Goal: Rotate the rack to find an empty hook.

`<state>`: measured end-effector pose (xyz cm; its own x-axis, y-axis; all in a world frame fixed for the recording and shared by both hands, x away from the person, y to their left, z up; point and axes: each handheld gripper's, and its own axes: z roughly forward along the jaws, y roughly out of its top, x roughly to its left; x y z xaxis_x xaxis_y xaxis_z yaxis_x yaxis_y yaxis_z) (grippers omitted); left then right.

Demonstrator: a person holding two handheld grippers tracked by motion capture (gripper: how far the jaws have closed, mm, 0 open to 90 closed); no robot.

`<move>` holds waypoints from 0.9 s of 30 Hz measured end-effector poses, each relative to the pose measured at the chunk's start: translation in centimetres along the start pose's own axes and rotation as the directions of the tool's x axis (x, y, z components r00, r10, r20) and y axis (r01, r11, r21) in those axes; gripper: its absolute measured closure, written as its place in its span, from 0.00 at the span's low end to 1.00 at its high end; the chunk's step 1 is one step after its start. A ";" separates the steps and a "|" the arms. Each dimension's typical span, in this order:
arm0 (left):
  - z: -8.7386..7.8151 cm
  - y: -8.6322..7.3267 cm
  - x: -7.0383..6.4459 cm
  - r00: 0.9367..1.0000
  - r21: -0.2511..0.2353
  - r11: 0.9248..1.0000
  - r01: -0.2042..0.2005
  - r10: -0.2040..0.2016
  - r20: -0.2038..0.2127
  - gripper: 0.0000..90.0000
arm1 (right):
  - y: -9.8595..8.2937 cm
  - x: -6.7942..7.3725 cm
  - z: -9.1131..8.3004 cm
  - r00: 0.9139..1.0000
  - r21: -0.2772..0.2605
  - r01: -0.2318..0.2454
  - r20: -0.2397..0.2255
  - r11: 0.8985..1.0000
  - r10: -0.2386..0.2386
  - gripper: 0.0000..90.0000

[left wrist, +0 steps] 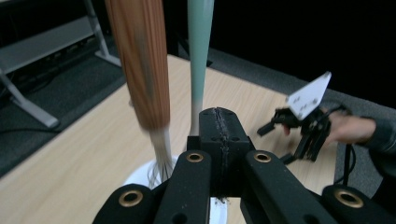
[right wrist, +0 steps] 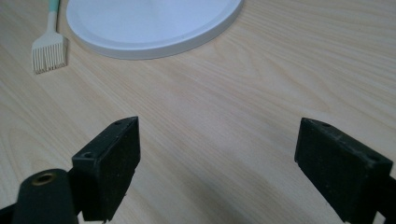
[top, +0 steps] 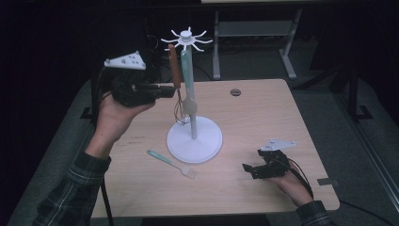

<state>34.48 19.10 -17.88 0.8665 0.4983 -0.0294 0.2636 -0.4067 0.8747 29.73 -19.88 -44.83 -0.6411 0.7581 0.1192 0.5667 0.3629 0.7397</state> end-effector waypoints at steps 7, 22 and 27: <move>-1.3 4.1 -0.2 0.999 -0.032 0.999 -0.037 0.036 -0.032 1.00 | -0.1 -0.1 0.1 1.000 0.005 -0.010 0.000 1.000 0.010 0.16; -1.8 6.4 1.1 0.996 -0.086 0.996 -0.034 0.027 -0.081 1.00 | -0.1 -0.1 0.3 1.000 0.017 -0.015 -0.004 1.000 0.015 0.16; -1.8 6.5 1.7 0.994 -0.086 0.996 -0.029 0.020 -0.104 1.00 | -0.1 -0.1 0.3 1.000 0.017 -0.018 -0.007 1.000 0.018 0.16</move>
<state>36.87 18.70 -11.37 0.8226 0.5673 0.0383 0.2011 -0.3534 0.9136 29.88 -19.78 -45.13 -0.6344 0.7608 0.1366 0.5867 0.3589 0.7259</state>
